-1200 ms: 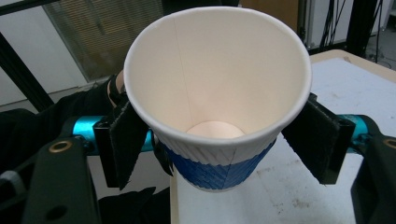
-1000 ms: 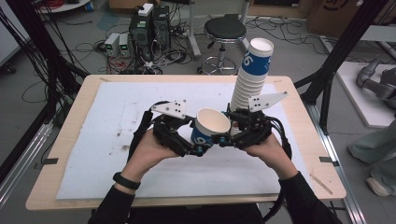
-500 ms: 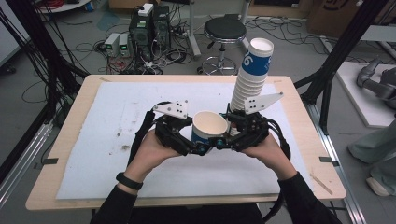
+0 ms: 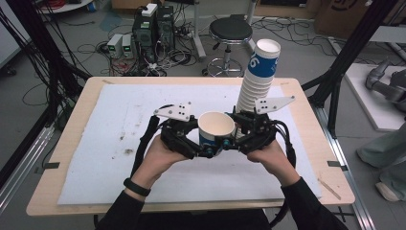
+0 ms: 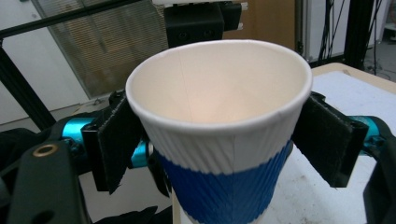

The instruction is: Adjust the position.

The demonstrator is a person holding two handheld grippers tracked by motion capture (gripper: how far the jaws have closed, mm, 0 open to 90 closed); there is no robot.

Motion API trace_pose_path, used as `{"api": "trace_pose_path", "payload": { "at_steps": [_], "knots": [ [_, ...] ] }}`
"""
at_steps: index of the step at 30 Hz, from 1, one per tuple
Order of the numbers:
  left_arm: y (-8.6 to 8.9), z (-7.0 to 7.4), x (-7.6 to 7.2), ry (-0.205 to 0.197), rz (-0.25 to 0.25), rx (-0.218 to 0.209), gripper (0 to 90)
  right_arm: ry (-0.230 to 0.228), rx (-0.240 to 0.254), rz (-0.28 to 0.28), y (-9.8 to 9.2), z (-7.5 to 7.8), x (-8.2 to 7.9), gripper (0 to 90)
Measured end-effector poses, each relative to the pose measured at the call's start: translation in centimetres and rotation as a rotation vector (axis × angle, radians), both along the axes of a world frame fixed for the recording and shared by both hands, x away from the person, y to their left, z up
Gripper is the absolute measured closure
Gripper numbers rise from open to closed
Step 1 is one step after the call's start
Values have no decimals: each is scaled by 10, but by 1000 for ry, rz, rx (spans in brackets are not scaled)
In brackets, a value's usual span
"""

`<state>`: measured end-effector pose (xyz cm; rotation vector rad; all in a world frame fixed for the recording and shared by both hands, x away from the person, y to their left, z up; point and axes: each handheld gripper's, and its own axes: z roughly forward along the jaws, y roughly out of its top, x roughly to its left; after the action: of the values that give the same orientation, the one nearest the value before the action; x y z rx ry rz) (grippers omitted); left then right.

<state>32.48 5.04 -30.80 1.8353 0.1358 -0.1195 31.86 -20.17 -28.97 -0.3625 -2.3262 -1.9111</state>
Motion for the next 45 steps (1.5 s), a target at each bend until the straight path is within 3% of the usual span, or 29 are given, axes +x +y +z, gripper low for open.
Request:
{"api": "trace_pose_path", "payload": {
  "at_steps": [3,5,10,16,19,25,33,38,45],
  "knots": [
    [-1,0,-1,14,-4,-2,266,-8,2,12,1,0,-1,215],
    [-2,0,-1,2,0,-3,251,-11,6,7,1,0,-1,219],
    [-2,1,-2,22,12,-36,189,-12,11,7,2,-2,-1,227],
    [-1,1,-1,39,13,-43,190,-23,15,8,4,-2,-3,229],
    [-1,2,-2,35,2,-54,253,-25,16,3,4,-2,-3,231],
    [0,1,0,27,2,-46,251,-21,17,-3,5,-2,-3,194],
    [15,7,1,15,30,-79,252,-66,23,-44,-9,2,-2,169],
    [24,11,2,10,59,-117,252,-58,10,-65,-14,-1,1,169],
    [28,14,3,0,80,-143,253,-50,-55,-53,-3,-12,0,169]
  ]
}}
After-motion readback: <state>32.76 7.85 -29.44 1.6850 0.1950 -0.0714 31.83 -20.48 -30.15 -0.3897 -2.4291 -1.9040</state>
